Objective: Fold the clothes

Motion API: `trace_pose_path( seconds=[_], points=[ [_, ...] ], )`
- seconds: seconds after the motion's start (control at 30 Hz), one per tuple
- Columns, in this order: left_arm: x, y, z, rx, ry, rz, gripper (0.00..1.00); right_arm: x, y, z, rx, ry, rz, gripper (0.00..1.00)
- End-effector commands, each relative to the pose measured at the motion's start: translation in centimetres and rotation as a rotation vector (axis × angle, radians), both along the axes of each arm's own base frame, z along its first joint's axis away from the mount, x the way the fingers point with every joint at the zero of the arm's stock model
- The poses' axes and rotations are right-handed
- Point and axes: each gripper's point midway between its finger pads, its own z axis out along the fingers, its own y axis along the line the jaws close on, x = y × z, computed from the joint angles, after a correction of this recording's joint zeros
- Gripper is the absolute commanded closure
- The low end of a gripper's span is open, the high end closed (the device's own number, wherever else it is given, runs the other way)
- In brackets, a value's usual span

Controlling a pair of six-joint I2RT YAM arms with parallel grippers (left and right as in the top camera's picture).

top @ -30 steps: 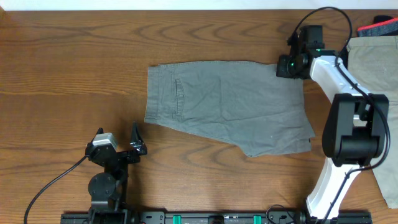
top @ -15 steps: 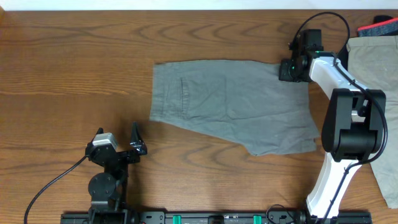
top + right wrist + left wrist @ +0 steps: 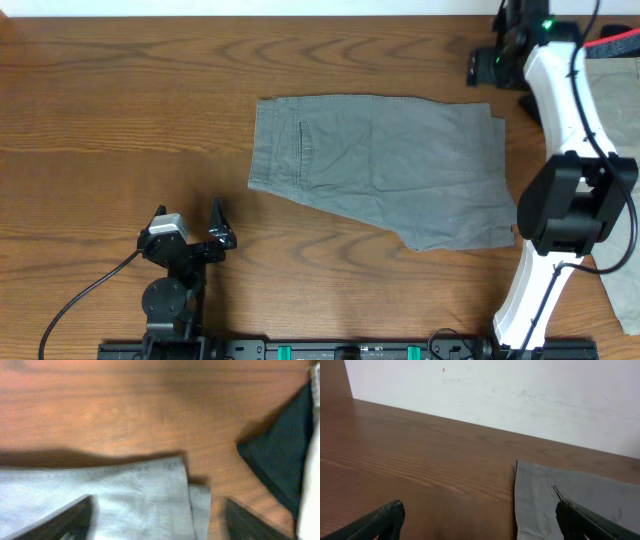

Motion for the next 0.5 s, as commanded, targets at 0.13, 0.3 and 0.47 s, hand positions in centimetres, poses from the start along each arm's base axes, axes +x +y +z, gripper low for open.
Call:
trace_pose_path(
  seconds=[0.13, 0.3, 0.47],
  points=[
    [-0.1, 0.5, -1.8, 0.024, 0.05, 0.022, 0.02, -1.2, 1.5, 4.5, 0.12, -0.002, -0.063, 0.05],
    [-0.1, 0.4, -1.6, 0.019, 0.043, 0.022, 0.02, -2.8, 2.2, 7.3, 0.146, -0.02, -0.073, 0.06],
    [0.1, -2.7, 2.7, -0.006, -0.116, -0.159, 0.02, -5.6, 2.9, 11.0, 0.154, -0.037, -0.056, 0.06]
  ],
)
